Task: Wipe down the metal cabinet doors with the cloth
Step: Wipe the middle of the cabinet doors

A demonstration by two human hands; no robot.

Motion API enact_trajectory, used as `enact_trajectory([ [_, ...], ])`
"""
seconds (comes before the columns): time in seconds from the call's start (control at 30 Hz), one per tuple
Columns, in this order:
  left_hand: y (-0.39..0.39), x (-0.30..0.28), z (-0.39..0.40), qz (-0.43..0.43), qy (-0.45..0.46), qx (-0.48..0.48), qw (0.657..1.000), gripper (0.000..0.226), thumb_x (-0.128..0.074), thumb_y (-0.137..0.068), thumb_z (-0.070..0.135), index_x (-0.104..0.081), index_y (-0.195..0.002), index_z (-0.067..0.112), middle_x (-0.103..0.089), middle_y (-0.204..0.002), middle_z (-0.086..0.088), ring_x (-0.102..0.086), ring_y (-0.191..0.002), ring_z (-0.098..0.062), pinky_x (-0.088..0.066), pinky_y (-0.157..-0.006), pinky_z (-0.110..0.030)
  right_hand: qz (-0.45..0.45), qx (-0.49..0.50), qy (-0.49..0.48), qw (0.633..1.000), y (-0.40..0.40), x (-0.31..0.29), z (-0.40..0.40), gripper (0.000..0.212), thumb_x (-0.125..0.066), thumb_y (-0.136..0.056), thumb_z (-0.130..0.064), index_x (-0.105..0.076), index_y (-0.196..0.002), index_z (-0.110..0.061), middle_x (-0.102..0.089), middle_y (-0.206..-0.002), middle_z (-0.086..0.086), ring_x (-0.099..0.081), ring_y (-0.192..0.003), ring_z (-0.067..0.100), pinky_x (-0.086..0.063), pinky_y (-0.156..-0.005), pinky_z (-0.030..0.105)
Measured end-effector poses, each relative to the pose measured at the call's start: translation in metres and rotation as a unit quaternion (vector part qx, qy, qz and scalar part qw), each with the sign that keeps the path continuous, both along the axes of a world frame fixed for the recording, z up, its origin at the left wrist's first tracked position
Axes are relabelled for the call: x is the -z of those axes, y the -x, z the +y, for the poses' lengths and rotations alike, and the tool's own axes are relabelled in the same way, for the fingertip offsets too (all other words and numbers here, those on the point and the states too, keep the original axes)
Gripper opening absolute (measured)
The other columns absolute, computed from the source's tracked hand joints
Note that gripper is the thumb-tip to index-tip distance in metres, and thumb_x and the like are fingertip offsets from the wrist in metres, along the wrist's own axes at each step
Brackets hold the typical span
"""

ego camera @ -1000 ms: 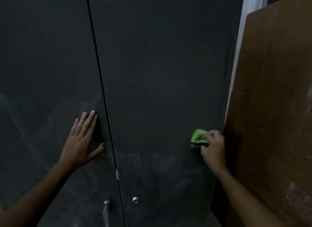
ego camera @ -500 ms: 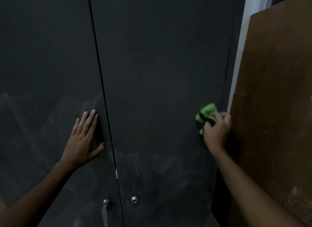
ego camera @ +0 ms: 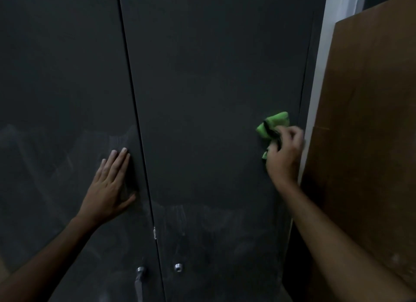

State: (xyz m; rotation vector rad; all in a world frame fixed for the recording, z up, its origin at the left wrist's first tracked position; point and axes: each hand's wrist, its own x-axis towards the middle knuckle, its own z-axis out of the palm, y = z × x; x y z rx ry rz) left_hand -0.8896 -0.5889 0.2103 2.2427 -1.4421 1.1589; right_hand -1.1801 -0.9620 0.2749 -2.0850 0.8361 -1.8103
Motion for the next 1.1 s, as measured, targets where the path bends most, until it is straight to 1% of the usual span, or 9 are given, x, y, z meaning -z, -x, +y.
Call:
enact_trajectory([
  [0.13,0.0,0.0,0.0,0.002,0.0,0.003,1.0,0.105,-0.05,-0.086,0.06,-0.011,-0.167,0.005,-0.005,-0.177,-0.011,-0.004,-0.163,-0.035,-0.008,-0.131,-0.05,0.174,-0.042,0.066,0.982,0.023,0.059,0.004,0.042,-0.077,-0.077,0.003,-0.069,-0.116,-0.011,-0.05,-0.128,0.008,-0.049,-0.113,0.025,-0.056,-0.091,0.041],
  [0.23,0.0,-0.001,0.0,0.003,0.002,0.007,1.0,0.105,-0.05,-0.086,0.059,-0.011,-0.167,0.005,-0.005,-0.177,-0.011,-0.004,-0.163,-0.035,-0.008,-0.131,-0.05,0.022,0.02,-0.086,0.996,0.033,0.037,-0.027,0.038,-0.07,-0.084,0.001,-0.063,-0.118,-0.013,-0.045,-0.132,0.007,-0.047,-0.116,0.019,-0.053,-0.098,0.035],
  [0.33,0.001,0.0,-0.001,0.005,0.005,0.008,1.0,0.104,-0.05,-0.086,0.058,-0.011,-0.167,0.005,-0.005,-0.177,-0.011,-0.003,-0.163,-0.035,-0.008,-0.131,-0.051,-0.026,0.026,-0.037,0.999,0.01,-0.003,-0.021,0.044,-0.064,-0.084,0.002,-0.061,-0.124,-0.018,-0.043,-0.135,0.006,-0.047,-0.122,0.025,-0.04,-0.091,0.015],
  [0.47,0.001,0.0,0.0,0.008,0.004,0.007,1.0,0.105,-0.051,-0.085,0.058,-0.011,-0.167,0.006,-0.005,-0.177,-0.01,-0.004,-0.163,-0.034,-0.006,-0.131,-0.048,0.156,-0.103,0.134,0.973,-0.023,0.035,0.034,0.044,-0.075,-0.07,0.001,-0.071,-0.111,-0.017,-0.052,-0.124,0.007,-0.05,-0.108,0.027,-0.051,-0.087,0.032],
  [0.57,0.001,-0.002,0.002,-0.002,-0.003,0.008,1.0,0.106,-0.051,-0.084,0.058,-0.011,-0.167,0.006,-0.005,-0.177,-0.01,-0.004,-0.163,-0.033,-0.004,-0.132,-0.045,0.235,-0.122,0.15,0.952,-0.012,0.068,0.037,0.037,-0.085,-0.063,0.0,-0.074,-0.095,-0.013,-0.058,-0.111,0.008,-0.054,-0.099,0.032,-0.058,-0.074,0.044],
  [0.67,0.003,-0.002,0.002,-0.002,-0.003,0.006,1.0,0.104,-0.051,-0.085,0.056,-0.012,-0.167,0.004,-0.004,-0.177,-0.01,-0.004,-0.163,-0.033,-0.007,-0.132,-0.048,0.075,-0.051,0.043,0.995,-0.019,0.036,0.028,0.034,-0.078,-0.069,0.005,-0.072,-0.099,-0.01,-0.054,-0.114,0.011,-0.051,-0.104,0.032,-0.054,-0.085,0.046],
  [0.77,0.003,0.0,0.001,0.002,-0.001,0.009,1.0,0.103,-0.052,-0.085,0.054,-0.013,-0.167,0.004,-0.004,-0.177,-0.01,-0.003,-0.163,-0.033,-0.009,-0.132,-0.05,-0.023,-0.032,0.01,0.999,-0.051,0.002,0.06,0.046,-0.068,-0.075,0.009,-0.07,-0.114,-0.016,-0.05,-0.125,0.009,-0.047,-0.112,0.03,-0.043,-0.096,0.031],
  [0.93,-0.001,-0.009,0.007,-0.029,0.002,0.033,0.999,0.092,-0.05,-0.092,0.05,-0.021,-0.165,0.002,-0.013,-0.175,-0.013,-0.01,-0.163,-0.032,-0.017,-0.13,-0.054,0.271,-0.131,0.175,0.938,-0.056,0.051,0.101,0.043,-0.077,-0.069,-0.001,-0.074,-0.109,-0.016,-0.056,-0.122,0.009,-0.052,-0.104,0.032,-0.054,-0.086,0.045],
  [1.1,-0.016,-0.013,0.026,-0.042,0.012,0.049,0.998,0.091,-0.052,-0.094,0.051,-0.021,-0.165,0.004,-0.014,-0.175,-0.012,-0.013,-0.162,-0.032,-0.017,-0.13,-0.054,0.054,-0.036,0.05,0.997,-0.076,0.003,0.108,0.042,-0.072,-0.071,0.006,-0.071,-0.108,-0.013,-0.054,-0.117,0.01,-0.05,-0.103,0.034,-0.052,-0.089,0.046],
])
